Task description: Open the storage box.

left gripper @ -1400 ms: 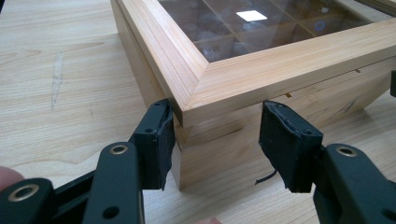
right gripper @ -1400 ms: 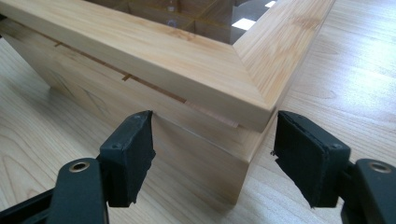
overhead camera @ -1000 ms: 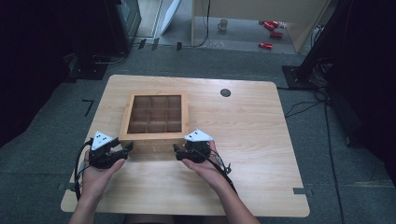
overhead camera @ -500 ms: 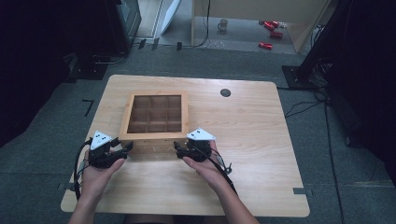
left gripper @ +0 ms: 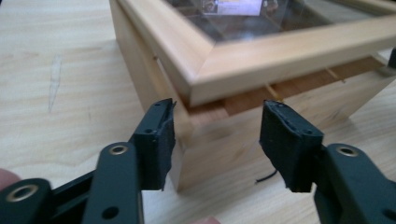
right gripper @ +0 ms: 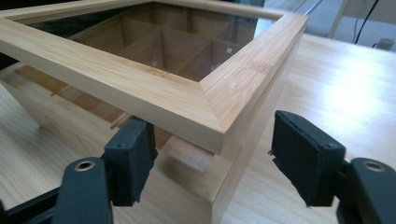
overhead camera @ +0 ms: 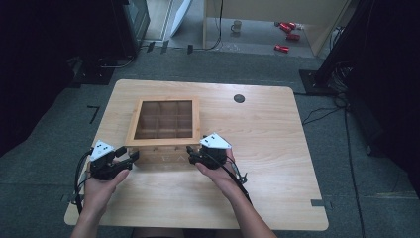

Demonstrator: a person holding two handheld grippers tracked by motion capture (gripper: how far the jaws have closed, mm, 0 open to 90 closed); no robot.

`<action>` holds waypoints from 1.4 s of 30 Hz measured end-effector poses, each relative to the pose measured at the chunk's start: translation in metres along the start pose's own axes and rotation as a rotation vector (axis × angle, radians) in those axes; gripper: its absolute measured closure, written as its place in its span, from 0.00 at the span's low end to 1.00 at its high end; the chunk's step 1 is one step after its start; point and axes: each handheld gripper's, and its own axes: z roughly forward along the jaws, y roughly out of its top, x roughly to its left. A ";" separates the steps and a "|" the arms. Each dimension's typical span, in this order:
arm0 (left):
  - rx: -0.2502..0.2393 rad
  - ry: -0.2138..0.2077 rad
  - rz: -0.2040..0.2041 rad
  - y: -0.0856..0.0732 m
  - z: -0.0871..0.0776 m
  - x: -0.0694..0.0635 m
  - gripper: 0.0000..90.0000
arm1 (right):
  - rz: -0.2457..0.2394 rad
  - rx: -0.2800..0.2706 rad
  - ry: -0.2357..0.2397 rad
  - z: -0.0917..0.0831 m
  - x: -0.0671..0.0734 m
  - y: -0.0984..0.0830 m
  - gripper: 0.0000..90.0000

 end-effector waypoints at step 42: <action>0.151 0.144 0.024 -0.073 -0.003 0.020 0.34 | -0.093 -0.203 0.169 0.020 -0.062 0.134 0.27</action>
